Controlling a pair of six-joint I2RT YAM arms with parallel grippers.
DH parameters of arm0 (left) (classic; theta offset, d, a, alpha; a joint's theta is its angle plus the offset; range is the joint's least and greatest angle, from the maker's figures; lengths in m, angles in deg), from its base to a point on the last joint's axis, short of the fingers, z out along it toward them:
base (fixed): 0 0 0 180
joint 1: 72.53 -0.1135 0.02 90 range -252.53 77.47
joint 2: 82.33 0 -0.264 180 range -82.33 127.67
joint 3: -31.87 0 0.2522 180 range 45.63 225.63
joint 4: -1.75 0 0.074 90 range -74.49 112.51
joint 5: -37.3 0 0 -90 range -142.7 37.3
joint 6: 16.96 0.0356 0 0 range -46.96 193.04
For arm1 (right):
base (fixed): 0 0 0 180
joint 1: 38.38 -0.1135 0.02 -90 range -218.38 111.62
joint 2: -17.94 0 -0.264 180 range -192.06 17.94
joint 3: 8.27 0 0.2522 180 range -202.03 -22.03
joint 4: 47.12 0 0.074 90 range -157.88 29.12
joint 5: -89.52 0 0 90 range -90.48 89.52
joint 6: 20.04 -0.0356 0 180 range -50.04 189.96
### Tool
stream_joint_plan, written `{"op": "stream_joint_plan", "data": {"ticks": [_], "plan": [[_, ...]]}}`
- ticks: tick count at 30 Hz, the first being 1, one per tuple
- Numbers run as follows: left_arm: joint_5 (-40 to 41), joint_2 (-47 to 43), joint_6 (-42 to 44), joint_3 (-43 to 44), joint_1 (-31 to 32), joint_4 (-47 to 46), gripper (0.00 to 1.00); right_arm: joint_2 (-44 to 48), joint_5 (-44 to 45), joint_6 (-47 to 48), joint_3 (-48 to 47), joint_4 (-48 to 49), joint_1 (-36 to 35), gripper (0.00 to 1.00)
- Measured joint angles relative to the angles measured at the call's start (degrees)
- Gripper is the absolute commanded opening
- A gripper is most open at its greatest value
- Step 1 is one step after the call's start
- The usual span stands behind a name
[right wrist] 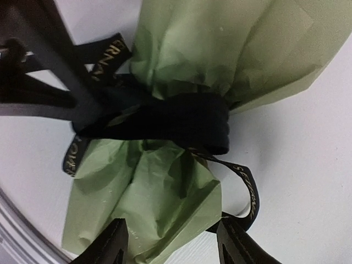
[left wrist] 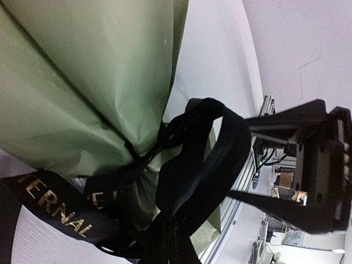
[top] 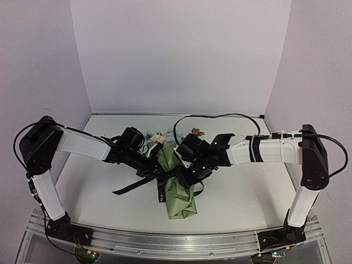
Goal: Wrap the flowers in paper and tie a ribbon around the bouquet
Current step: Adjust the half-tied ribbon on the folded bouquet.
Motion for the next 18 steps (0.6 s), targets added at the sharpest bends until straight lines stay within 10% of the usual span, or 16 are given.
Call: {"op": "stream_joint_plan", "data": {"ticks": [6,18], "plan": [[-2.23,-0.02,-0.73,-1.99,0.0,-1.02,0.0,-0.15,4.13,-1.14,8.6,3.65,0.0,0.6],[-2.21,-0.02,-11.82,-4.13,0.0,-11.28,0.0,0.66,2.24,1.59,17.15,12.53,0.0,0.16]]}}
